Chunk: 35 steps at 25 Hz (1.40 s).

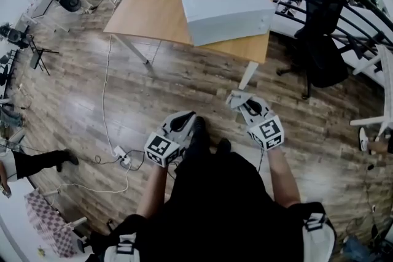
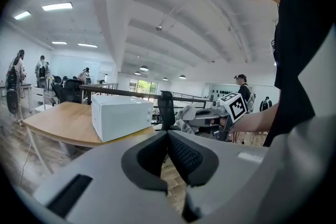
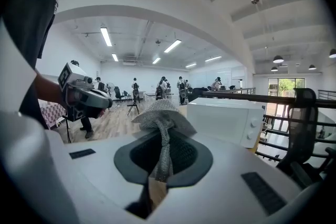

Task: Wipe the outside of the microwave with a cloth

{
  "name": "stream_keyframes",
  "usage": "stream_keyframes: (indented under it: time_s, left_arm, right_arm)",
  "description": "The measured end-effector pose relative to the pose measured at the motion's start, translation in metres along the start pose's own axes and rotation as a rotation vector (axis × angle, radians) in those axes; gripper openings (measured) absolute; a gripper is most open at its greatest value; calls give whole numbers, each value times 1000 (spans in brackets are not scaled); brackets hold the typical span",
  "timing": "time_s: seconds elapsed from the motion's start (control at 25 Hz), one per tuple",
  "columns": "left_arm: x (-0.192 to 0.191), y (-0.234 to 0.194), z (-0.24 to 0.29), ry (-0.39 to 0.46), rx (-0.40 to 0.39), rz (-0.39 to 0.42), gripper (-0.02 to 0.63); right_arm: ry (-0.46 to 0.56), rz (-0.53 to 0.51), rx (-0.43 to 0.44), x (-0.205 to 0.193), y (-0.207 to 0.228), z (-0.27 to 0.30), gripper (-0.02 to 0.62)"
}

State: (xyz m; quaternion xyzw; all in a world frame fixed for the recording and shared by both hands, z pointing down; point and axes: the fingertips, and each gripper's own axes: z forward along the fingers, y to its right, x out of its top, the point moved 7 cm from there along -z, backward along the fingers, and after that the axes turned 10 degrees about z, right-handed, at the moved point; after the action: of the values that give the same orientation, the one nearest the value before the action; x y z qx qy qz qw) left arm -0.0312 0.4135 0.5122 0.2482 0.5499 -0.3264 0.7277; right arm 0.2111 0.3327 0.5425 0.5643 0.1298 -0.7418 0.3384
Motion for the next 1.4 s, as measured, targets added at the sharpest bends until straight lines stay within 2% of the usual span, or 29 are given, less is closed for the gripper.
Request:
stream_keyframes:
  time_s: [0.28,0.44,0.76,1.16,1.4]
  left_arm:
    - [5,-45,30,28,-58,9,3]
    - [17,-83,48,51,-91,25,3]
    - [29,-161,75,45,-135,40,3]
    - [24,-220,96,52,-187,36,3]
    - [25,-253,98,43,-183,15,3]
  right_arm:
    - [-36,-8,-62,11,17,25,17]
    - [-40,-7,-93,29,31,52,17]
    - [-33,9,-115,54,42,116,17]
    - [-49,24,-170,64,54,165,18]
    - [-20,32,-218,75,59,188,17]
